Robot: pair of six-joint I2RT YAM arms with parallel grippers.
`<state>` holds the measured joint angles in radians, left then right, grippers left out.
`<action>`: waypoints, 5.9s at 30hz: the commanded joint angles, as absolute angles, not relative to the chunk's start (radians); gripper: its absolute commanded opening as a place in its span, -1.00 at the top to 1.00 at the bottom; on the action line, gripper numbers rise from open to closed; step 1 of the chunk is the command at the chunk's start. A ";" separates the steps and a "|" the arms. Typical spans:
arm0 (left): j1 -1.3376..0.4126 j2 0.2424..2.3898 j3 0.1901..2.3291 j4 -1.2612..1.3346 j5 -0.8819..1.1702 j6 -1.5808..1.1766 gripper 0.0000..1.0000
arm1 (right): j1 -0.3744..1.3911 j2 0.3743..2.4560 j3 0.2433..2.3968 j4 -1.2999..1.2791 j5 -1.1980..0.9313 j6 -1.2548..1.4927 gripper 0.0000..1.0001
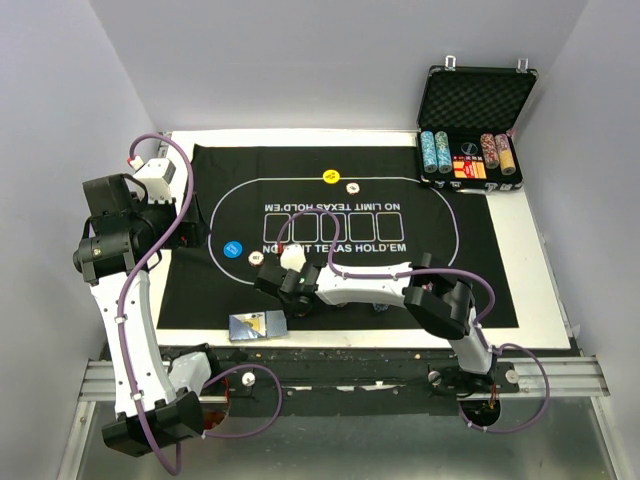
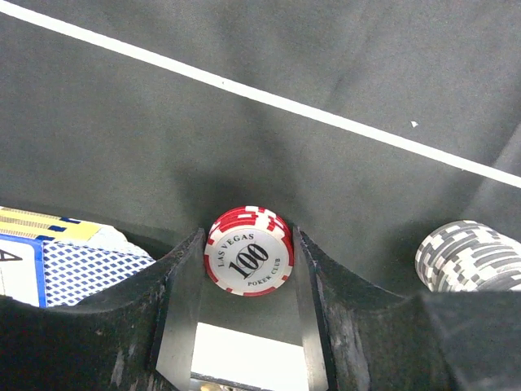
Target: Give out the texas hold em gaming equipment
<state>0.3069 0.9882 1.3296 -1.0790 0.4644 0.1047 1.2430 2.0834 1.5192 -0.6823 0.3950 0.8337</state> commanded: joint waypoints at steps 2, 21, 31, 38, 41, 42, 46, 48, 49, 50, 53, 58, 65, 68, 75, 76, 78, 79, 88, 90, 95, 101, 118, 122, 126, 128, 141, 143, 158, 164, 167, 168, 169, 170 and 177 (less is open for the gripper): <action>0.314 0.982 1.353 -1.077 0.463 0.103 -0.98 | 1.253 2.089 1.480 -0.752 0.393 0.848 0.03; 0.314 0.971 1.342 -1.075 0.457 0.106 -0.98 | 1.230 1.938 1.557 -0.810 0.442 0.821 0.19; 0.316 0.969 1.351 -1.081 0.456 0.107 -0.97 | 0.932 1.775 1.493 -0.799 0.459 0.726 0.20; 0.314 0.977 1.355 -1.085 0.462 0.112 -0.98 | 0.674 1.625 1.278 -0.776 0.459 0.695 0.18; 0.316 0.979 1.355 -1.083 0.468 0.106 -0.98 | 0.566 1.573 1.172 -0.750 0.439 0.689 0.17; 0.316 0.979 1.358 -1.086 0.471 0.106 -0.98 | 0.533 1.557 1.137 -0.739 0.433 0.686 0.17; 0.314 0.979 1.368 -1.089 0.469 0.107 -0.98 | 0.422 1.528 1.045 -0.700 0.420 0.670 0.17; 0.314 0.979 1.371 -1.092 0.468 0.106 -0.98 | 0.367 1.526 1.011 -0.683 0.422 0.663 0.17; 0.318 0.977 1.371 -1.095 0.469 0.107 -0.98 | 0.347 1.528 0.991 -0.670 0.429 0.658 0.17; 0.318 0.977 1.371 -1.095 0.469 0.107 -0.98 | 0.325 1.529 0.977 -0.664 0.440 0.657 0.17; 0.316 0.980 1.368 -1.092 0.471 0.109 -0.97 | 0.273 1.537 0.942 -0.643 0.439 0.660 0.17; 0.316 0.991 1.351 -1.080 0.472 0.103 -0.97 | 0.259 1.555 0.911 -0.614 0.453 0.684 0.17; 0.314 0.983 1.342 -1.078 0.477 0.113 -0.98 | 0.259 1.569 0.877 -0.597 0.457 0.712 -0.14; 0.316 0.983 1.345 -1.083 0.479 0.114 -0.98 | 0.259 1.560 0.874 -0.600 0.472 0.735 -0.35; 0.316 0.980 1.344 -1.083 0.491 0.107 -0.97 | 0.262 1.493 0.903 -0.635 0.450 0.736 -0.55; 0.318 0.979 1.342 -1.081 0.489 0.106 -0.98 | 0.271 1.450 0.910 -0.637 0.431 0.720 -0.57; 0.316 0.983 1.341 -1.080 0.495 0.103 -0.98 | 0.316 1.389 0.943 -0.655 0.428 0.710 -0.64; 0.316 0.980 1.336 -1.078 0.499 0.101 -0.98 | 0.355 1.369 0.966 -0.676 0.429 0.710 -0.67; 0.316 0.985 1.304 -1.063 0.492 0.084 -0.98 | 0.826 1.443 1.193 -0.805 0.427 0.727 -0.95; 0.316 0.986 1.305 -1.063 0.489 0.086 -0.98 | 0.903 1.476 1.207 -0.801 0.414 0.723 -1.00; 0.316 0.985 1.313 -1.065 0.483 0.086 -0.98 | 0.998 1.542 1.213 -0.766 0.354 0.709 -1.00; 0.316 0.982 1.316 -1.066 0.482 0.087 -0.98 | 1.049 1.630 1.227 -0.755 0.350 0.710 -1.00; 0.318 0.980 1.321 -1.066 0.476 0.092 -0.98 | 1.074 1.770 1.232 -0.684 0.334 0.723 -0.60; 0.318 0.976 1.319 -1.069 0.471 0.097 -0.98 | 1.072 1.766 1.223 -0.672 0.336 0.727 -0.44; 0.316 0.973 1.316 -1.068 0.465 0.101 -0.97 | 1.075 1.758 1.224 -0.675 0.337 0.729 -0.27; 0.316 0.971 1.315 -1.068 0.469 0.100 -0.98 | 1.075 1.750 1.227 -0.683 0.339 0.730 -0.19; 0.318 0.966 1.301 -1.063 0.471 0.097 -0.97 | 1.077 1.724 1.256 -0.713 0.339 0.724 0.18; 0.318 0.966 1.298 -1.060 0.471 0.097 -0.97 | 1.078 1.721 1.267 -0.722 0.339 0.724 0.20; 0.318 0.959 1.299 -1.063 0.466 0.104 -0.98 | 1.088 1.750 1.429 -0.836 0.408 0.677 0.21; 0.319 0.966 1.315 -1.068 0.471 0.092 -0.98 | 1.109 1.937 1.669 -0.818 0.365 0.595 0.21; 0.319 0.973 1.322 -1.069 0.477 0.084 -0.98 | 1.132 2.063 1.797 -0.799 0.345 0.568 0.21; 0.319 0.977 1.324 -1.069 0.474 0.081 -0.98 | 1.140 2.110 1.840 -0.793 0.330 0.555 0.21; 0.318 0.982 1.325 -1.071 0.474 0.081 -0.97 | 1.143 2.156 1.880 -0.796 0.316 0.551 0.21; 0.321 0.983 1.328 -1.074 0.474 0.081 -0.98 | 1.147 2.193 1.925 -0.799 0.305 0.546 0.21; 0.322 0.977 1.341 -1.085 0.472 0.092 -0.98 | 1.180 2.400 2.138 -0.796 0.255 0.528 0.21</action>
